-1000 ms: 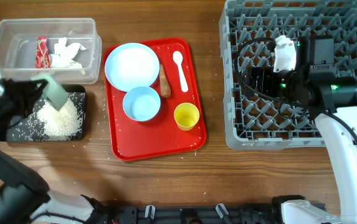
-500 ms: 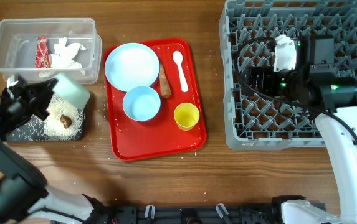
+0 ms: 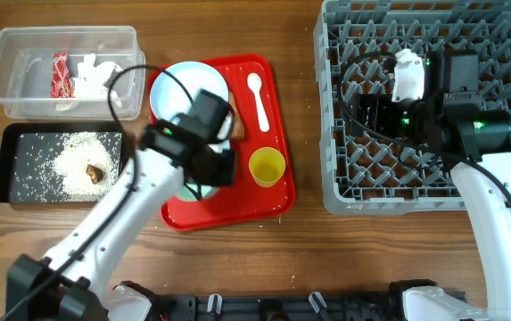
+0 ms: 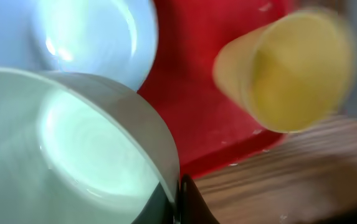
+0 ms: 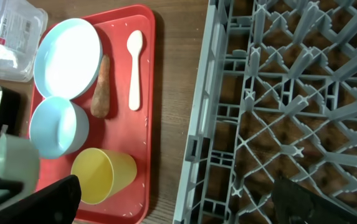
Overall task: Sort waste into correct bins and load items into the dishwasher rack
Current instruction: 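Set the mint cup back on the red tray with the left gripper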
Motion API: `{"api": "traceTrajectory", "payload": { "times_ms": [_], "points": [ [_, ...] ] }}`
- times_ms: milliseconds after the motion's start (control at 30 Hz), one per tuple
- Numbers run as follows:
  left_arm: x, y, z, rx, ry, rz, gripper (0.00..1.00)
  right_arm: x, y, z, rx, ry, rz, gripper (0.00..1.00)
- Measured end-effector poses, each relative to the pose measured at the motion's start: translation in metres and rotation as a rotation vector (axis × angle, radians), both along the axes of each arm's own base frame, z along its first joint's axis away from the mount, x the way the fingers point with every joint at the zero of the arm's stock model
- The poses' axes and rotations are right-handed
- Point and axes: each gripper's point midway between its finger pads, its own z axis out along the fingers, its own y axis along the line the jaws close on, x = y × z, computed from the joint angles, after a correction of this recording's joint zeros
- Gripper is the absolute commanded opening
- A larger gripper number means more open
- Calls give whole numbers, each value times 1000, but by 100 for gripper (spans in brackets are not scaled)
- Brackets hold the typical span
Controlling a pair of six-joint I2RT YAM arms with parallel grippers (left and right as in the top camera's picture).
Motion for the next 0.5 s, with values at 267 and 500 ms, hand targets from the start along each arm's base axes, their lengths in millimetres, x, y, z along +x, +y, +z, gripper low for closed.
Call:
{"api": "traceTrajectory", "payload": {
  "times_ms": [267, 500],
  "points": [
    [-31, 9, -71, 117, 46, 211, 56, 0, 0, 0, 0, 0, 0, 100],
    [13, -15, -23, 39, -87, 213, 72, 1, 0, 1, 1, -7, 0, 100]
  ]
}}
